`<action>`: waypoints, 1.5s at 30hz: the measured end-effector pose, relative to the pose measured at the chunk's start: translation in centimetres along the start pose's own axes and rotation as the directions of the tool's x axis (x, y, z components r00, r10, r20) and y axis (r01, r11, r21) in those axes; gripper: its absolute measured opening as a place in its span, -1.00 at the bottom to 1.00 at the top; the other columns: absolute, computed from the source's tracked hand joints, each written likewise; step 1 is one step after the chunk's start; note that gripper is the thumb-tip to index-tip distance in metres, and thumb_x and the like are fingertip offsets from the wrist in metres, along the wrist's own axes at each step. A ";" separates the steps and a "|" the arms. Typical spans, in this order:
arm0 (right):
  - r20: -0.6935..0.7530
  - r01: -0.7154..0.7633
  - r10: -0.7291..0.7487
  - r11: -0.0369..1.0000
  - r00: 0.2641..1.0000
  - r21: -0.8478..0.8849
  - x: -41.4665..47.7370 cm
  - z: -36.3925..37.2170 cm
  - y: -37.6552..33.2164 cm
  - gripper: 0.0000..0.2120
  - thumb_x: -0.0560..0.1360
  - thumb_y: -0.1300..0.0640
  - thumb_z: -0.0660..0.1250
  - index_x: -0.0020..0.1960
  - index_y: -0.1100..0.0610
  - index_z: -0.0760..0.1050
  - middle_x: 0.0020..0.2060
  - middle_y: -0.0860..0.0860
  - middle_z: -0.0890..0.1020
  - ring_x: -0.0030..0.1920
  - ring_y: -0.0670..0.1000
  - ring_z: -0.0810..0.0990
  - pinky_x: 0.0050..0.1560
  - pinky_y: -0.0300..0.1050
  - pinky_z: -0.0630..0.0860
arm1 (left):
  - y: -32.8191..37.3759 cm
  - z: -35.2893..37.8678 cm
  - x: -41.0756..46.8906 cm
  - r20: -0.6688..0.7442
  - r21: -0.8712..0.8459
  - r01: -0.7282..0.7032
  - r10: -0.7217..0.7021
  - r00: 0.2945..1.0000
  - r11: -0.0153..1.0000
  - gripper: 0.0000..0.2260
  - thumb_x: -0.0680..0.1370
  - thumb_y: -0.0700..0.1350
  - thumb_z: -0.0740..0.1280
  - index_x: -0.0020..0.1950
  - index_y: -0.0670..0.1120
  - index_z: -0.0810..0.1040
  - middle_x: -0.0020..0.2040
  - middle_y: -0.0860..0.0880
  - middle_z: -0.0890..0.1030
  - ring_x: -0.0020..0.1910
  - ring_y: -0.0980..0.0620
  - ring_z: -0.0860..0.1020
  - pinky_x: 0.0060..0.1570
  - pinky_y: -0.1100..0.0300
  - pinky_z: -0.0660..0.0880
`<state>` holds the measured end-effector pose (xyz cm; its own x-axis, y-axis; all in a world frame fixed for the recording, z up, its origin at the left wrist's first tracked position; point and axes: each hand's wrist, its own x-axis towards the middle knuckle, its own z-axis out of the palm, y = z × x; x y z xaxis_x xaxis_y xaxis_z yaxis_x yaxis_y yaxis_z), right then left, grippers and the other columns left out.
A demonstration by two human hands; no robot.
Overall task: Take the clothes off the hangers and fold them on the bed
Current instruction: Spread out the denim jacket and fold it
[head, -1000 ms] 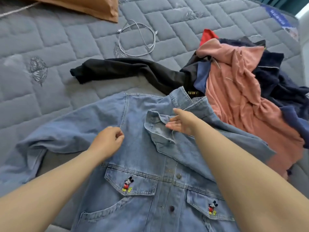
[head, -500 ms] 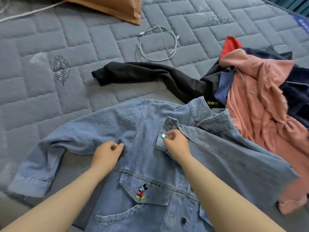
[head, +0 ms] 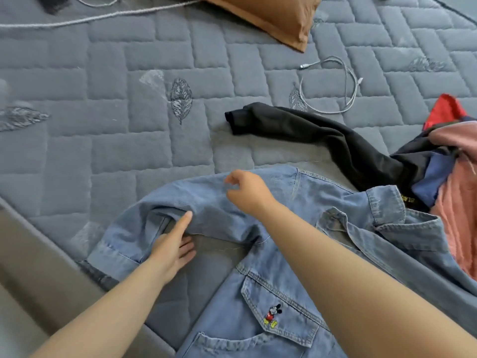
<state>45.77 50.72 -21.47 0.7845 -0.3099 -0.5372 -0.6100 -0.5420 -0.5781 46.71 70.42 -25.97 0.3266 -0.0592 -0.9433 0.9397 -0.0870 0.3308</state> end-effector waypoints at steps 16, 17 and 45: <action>0.066 0.080 -0.063 0.949 0.996 -0.305 7.5 6.5 -7.4 -0.66 0.54 0.09 0.33 -0.36 0.08 0.31 -0.38 -0.03 0.40 -0.20 0.10 0.41 -0.27 -0.09 0.28 | 8.4 -4.0 3.2 -0.434 -0.167 -0.452 0.346 0.832 0.876 -0.47 0.40 0.02 0.50 0.26 -0.17 0.45 0.17 -0.04 0.57 0.14 -0.03 0.56 0.11 0.17 0.51; -0.040 0.076 -0.087 0.971 0.995 -0.229 7.7 5.7 -7.4 -0.60 0.55 0.10 0.31 -0.39 0.09 0.22 -0.44 -0.02 0.34 -0.29 0.07 0.36 -0.32 -0.07 0.20 | 9.7 -3.9 2.5 -0.412 -0.067 -0.549 0.478 0.776 0.833 -0.51 0.36 -0.01 0.54 0.19 -0.13 0.46 0.08 0.01 0.59 0.08 0.03 0.58 -0.01 0.33 0.50; -0.324 -0.122 0.398 0.771 0.858 0.625 -5.5 -7.9 8.7 -0.81 0.56 0.21 0.24 0.16 0.14 0.49 -0.12 -0.02 0.60 -0.14 -0.01 0.61 -0.02 -0.01 0.60 | 6.6 9.7 -9.2 0.506 0.607 -0.794 0.787 0.353 -0.034 -0.72 0.59 -0.08 0.26 -0.21 -0.26 0.45 -0.28 -0.27 0.57 -0.25 -0.28 0.52 -0.25 -0.01 0.41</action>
<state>37.01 41.52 -18.73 0.4663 -0.7352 -0.4919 -0.6361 0.1078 -0.7640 48.90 60.77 -14.84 0.8033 -0.5927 -0.0588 -0.3531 -0.5534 0.7543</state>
